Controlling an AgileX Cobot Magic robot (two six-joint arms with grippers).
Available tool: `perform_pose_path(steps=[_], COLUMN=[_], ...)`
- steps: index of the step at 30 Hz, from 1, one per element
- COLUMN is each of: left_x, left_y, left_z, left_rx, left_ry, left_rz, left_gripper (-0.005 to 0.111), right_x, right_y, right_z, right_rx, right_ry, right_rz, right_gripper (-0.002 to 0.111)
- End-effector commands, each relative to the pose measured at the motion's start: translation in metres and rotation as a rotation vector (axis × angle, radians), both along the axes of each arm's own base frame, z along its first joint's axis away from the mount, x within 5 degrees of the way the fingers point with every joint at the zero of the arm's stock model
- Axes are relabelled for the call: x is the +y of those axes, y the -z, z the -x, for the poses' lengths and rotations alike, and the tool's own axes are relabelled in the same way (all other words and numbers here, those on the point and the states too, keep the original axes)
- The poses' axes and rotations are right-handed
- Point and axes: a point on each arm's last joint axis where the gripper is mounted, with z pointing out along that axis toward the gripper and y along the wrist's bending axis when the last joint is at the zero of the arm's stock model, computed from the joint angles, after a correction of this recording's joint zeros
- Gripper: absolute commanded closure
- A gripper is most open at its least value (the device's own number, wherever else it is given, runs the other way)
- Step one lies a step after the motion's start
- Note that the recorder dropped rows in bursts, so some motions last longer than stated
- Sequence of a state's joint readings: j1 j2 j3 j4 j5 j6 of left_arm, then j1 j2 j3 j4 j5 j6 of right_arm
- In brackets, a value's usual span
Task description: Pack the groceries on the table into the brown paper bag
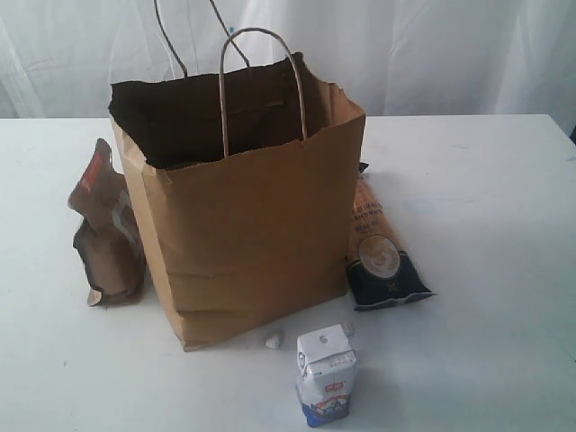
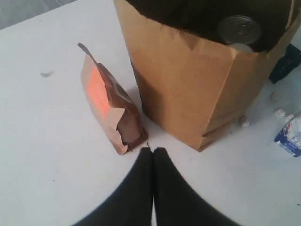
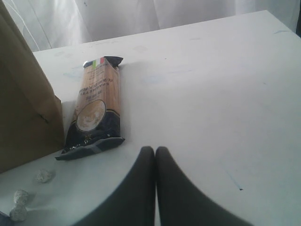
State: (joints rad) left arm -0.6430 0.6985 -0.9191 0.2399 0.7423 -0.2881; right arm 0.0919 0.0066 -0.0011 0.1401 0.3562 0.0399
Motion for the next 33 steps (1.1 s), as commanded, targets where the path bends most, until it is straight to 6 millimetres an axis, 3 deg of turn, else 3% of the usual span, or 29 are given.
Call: perform_pose_path(steps=[1, 14, 33], left_x=[0.006, 0.030, 0.033], left_y=[0.022, 0.083, 0.087], left_z=[0.007, 0.015, 0.018], left_rx=[0.016, -0.014, 0.018], left_ry=[-0.064, -0.261, -0.278], left_rz=[0.073, 0.088, 0.074], left_gripper=[0.107, 0.107, 0.107], right_x=[0.000, 0.000, 0.000], right_y=[-0.001, -0.001, -0.001], right_z=[0.000, 0.000, 0.000], right_rx=[-0.018, -0.018, -0.018], right_ry=[0.004, 0.004, 0.004], right_rz=[0.002, 0.002, 0.002], right_gripper=[0.108, 0.108, 0.108])
